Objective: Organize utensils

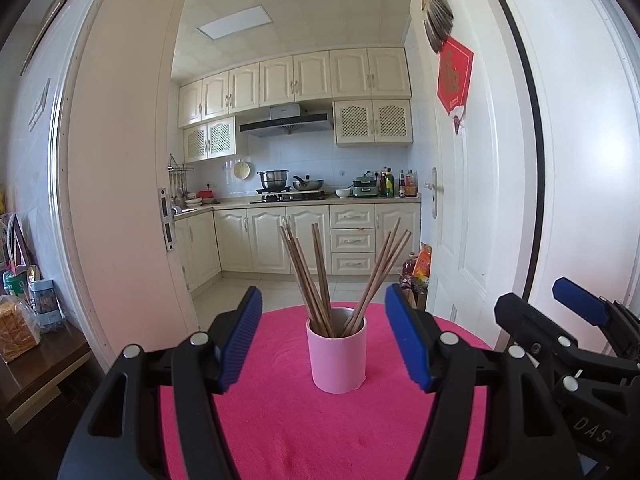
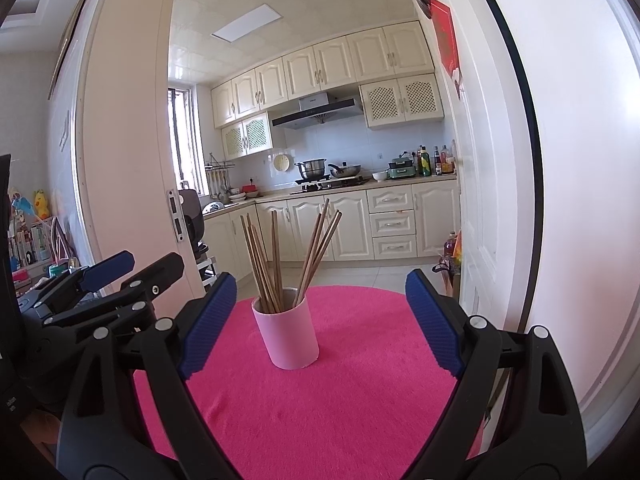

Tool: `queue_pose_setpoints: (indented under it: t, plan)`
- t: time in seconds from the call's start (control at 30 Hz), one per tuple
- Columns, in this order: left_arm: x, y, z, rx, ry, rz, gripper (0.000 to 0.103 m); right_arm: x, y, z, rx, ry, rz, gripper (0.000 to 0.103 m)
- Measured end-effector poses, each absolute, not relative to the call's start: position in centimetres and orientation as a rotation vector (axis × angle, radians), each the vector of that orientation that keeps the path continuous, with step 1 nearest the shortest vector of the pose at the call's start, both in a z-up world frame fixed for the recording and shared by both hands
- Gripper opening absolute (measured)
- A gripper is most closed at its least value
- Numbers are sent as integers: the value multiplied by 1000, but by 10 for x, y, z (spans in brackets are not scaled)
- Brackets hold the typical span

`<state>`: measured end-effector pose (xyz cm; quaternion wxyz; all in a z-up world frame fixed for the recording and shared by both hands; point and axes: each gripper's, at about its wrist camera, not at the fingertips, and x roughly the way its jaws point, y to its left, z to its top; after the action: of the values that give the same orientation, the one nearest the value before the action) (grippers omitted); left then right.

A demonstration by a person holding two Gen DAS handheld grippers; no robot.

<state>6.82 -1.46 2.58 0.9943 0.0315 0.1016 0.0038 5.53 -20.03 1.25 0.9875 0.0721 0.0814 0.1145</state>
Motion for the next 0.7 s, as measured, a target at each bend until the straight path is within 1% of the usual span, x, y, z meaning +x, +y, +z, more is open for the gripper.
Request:
queue_pose_setpoints:
  t: [0.4, 0.57, 0.7]
  plan:
    - [87, -7, 13, 58, 244, 12, 64, 75, -197, 8, 138, 213, 234, 85]
    - [103, -3, 1, 49, 287, 17, 64, 89, -195, 0, 131, 254, 239, 85]
    - [120, 4, -13, 39, 350, 21, 64, 106, -191, -12, 118, 322, 251, 85]
